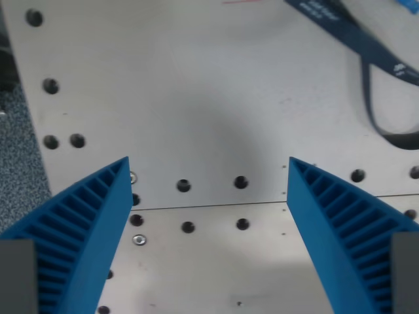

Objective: Move in base positive y

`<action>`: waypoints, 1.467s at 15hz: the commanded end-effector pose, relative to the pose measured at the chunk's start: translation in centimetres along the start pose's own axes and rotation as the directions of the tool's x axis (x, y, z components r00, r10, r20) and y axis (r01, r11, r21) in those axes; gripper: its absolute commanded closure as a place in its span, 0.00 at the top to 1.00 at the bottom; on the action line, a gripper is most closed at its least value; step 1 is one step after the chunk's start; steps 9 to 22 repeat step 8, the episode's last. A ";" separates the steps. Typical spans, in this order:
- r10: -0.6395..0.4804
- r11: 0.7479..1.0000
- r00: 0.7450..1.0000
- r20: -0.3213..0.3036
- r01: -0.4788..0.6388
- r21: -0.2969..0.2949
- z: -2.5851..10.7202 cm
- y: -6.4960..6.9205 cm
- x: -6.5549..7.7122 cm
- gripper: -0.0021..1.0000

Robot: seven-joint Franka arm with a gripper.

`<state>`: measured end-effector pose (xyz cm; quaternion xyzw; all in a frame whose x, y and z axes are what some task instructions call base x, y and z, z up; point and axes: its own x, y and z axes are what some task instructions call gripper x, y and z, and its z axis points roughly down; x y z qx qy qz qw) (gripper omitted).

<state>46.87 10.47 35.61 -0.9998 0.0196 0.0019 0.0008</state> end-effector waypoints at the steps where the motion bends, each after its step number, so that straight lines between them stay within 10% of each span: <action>1: 0.019 1.000 1.000 0.002 -0.019 -0.005 -0.2 -1.5 0.4 1.00; 8: 0.019 1.000 1.000 0.002 -0.019 -0.005 -0.1 -5.0 0.3 1.00; 22: 0.019 1.000 1.000 0.002 -0.019 -0.005 -0.1 -5.0 0.3 1.00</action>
